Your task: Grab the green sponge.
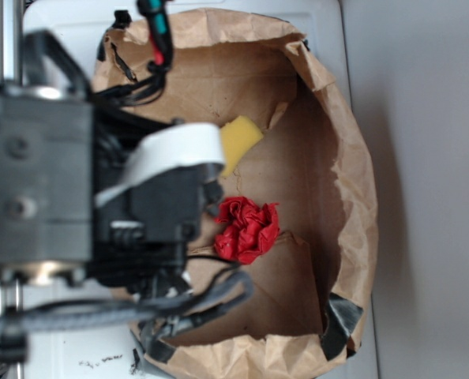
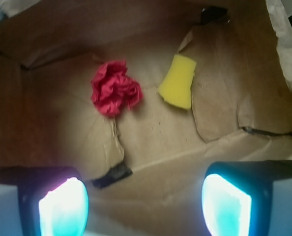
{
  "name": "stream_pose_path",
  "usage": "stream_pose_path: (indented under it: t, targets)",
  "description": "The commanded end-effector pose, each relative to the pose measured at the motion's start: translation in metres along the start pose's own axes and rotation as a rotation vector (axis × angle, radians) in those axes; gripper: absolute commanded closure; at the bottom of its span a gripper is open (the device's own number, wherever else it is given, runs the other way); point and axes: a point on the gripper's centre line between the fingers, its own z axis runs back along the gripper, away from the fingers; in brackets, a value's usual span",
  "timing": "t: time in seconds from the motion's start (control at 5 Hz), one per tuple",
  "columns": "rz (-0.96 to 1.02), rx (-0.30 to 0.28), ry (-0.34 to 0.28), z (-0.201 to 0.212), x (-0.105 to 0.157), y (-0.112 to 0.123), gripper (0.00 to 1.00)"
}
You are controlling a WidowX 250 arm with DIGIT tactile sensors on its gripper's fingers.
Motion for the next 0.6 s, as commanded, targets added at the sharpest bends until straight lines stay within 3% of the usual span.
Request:
stream_pose_path:
  t: [0.0, 0.2, 0.4]
  targets:
    - [0.108, -0.006, -0.054, -0.018, 0.037, 0.018, 0.0]
    - [0.116, -0.001, -0.05, -0.024, 0.014, 0.028, 0.0]
    - [0.11, 0.004, -0.057, -0.031, 0.012, 0.03, 0.0]
